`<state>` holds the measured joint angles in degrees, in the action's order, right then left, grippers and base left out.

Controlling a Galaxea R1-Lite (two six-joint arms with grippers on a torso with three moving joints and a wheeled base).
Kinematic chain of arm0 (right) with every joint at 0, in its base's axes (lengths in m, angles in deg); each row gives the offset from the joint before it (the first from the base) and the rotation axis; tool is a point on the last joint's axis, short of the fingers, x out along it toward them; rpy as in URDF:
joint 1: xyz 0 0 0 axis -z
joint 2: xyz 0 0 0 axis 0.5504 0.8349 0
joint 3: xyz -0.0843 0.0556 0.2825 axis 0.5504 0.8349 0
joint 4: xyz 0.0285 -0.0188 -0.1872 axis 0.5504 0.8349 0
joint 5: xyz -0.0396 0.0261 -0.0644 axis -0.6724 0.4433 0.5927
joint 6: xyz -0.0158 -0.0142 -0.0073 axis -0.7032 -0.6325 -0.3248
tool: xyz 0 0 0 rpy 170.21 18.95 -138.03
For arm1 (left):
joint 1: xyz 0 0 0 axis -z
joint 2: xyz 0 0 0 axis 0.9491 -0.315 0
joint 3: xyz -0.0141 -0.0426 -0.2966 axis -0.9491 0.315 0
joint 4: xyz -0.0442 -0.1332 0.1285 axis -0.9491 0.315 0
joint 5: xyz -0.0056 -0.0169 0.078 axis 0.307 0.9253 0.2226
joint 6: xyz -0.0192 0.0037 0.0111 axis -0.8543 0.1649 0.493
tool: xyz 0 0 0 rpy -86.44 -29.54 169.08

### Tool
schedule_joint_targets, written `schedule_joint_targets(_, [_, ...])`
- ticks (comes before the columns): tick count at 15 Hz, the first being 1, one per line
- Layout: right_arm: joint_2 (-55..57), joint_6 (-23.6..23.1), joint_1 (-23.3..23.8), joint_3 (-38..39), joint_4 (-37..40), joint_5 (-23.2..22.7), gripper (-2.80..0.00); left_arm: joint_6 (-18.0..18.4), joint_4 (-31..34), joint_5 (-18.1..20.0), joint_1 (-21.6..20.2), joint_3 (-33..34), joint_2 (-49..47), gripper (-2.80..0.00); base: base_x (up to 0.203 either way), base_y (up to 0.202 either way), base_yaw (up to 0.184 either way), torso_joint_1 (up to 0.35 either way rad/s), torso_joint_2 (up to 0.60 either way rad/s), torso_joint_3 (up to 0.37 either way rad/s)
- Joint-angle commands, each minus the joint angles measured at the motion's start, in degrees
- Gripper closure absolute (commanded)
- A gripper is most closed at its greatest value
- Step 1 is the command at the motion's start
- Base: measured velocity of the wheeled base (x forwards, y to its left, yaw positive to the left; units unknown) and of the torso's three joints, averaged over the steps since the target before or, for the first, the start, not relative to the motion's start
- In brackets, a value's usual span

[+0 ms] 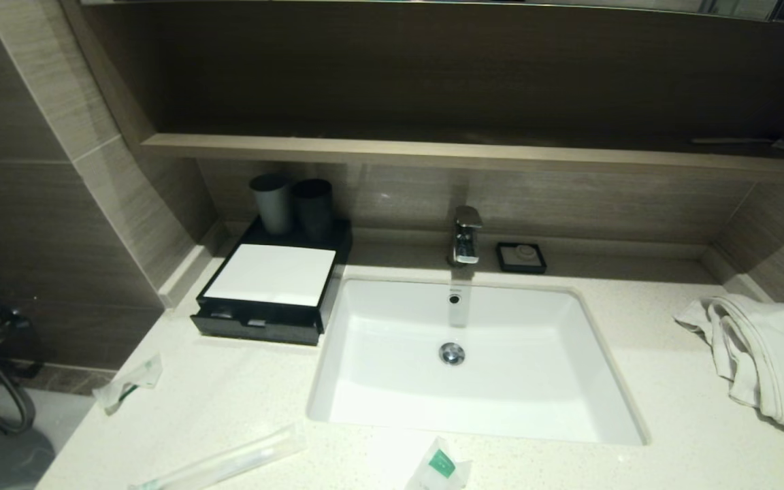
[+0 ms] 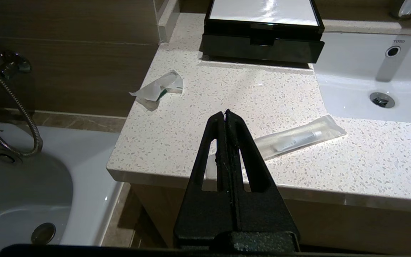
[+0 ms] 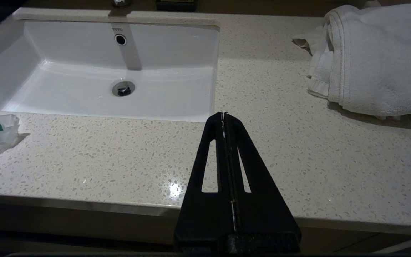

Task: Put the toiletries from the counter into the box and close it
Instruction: Open the drawer

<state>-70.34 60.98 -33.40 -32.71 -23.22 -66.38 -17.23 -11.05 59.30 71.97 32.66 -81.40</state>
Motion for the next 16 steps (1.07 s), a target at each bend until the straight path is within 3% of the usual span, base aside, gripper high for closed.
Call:
schedule_joint_targets(1, [0.0,0.0,0.0,0.0,0.0,0.0,0.0,0.1,0.0,0.0,0.0,0.0,0.0,0.0,0.0,0.0,0.0,0.0,0.0,0.0])
schedule_joint_targets(7, [0.0,0.0,0.0,0.0,0.0,0.0,0.0,0.1,-0.1,0.0,0.0,0.0,0.1,0.0,0.0,0.0,0.0,0.0,0.0,0.0])
schedule_joint_targets(16, [0.0,0.0,0.0,0.0,0.0,0.0,0.0,3.3,-0.1,0.3,0.0,-0.2,0.0,0.0,0.0,0.0,0.0,0.0,0.0,0.0])
